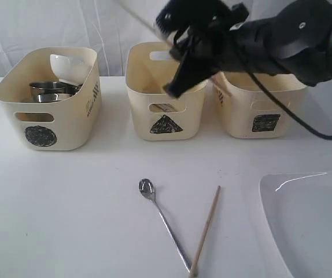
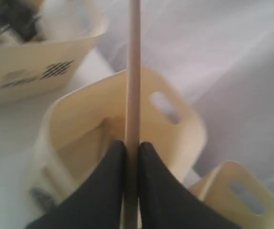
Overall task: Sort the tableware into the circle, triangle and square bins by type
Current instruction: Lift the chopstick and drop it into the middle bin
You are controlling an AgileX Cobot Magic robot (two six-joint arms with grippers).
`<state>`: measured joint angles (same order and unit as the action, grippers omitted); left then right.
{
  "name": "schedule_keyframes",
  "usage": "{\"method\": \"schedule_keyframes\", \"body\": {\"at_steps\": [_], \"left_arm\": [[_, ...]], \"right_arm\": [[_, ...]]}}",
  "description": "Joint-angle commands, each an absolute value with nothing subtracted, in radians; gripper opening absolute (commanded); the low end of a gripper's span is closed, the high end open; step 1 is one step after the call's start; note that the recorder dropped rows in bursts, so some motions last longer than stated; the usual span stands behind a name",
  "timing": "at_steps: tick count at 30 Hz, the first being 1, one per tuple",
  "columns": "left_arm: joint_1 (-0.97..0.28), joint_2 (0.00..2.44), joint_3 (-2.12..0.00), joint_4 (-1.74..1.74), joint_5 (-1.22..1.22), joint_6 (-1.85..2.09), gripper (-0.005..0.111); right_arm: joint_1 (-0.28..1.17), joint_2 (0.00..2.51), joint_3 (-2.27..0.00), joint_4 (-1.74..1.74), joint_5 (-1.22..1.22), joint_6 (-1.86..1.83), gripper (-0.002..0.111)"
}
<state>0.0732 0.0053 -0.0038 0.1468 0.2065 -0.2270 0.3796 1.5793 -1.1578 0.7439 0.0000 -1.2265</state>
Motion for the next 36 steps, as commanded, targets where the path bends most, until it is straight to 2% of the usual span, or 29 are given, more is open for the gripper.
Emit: {"method": "schedule_keyframes", "body": {"at_steps": [1,9,16,19,22,24,31,36], "left_arm": [[0.068,0.0,0.0,0.139,0.202,-0.229,0.0],[0.068,0.0,0.0,0.139,0.202,-0.229,0.0],[0.068,0.0,0.0,0.139,0.202,-0.229,0.0],[0.068,0.0,0.0,0.139,0.202,-0.229,0.0],[0.068,0.0,0.0,0.139,0.202,-0.229,0.0],[0.068,0.0,0.0,0.139,0.202,-0.229,0.0],[0.068,0.0,0.0,0.139,0.202,-0.229,0.0],[0.068,0.0,0.0,0.139,0.202,-0.229,0.0]], "right_arm": [[0.36,1.63,-1.189,0.838,-0.302,-1.076,0.0],[0.358,1.834,-1.319,0.464,-0.48,-0.618,0.0],[0.358,2.02,-1.443,0.401,-0.544,-0.462,0.0],[0.358,2.075,-1.481,0.401,-0.54,-0.462,0.009],[0.358,2.093,-1.494,0.4,-0.502,-0.41,0.026],[0.358,2.095,-1.494,0.4,-0.493,-0.404,0.033],[0.358,2.085,-1.494,0.409,-0.476,-0.404,0.035],[0.358,1.992,-1.494,0.411,-0.199,-0.384,0.035]]}}
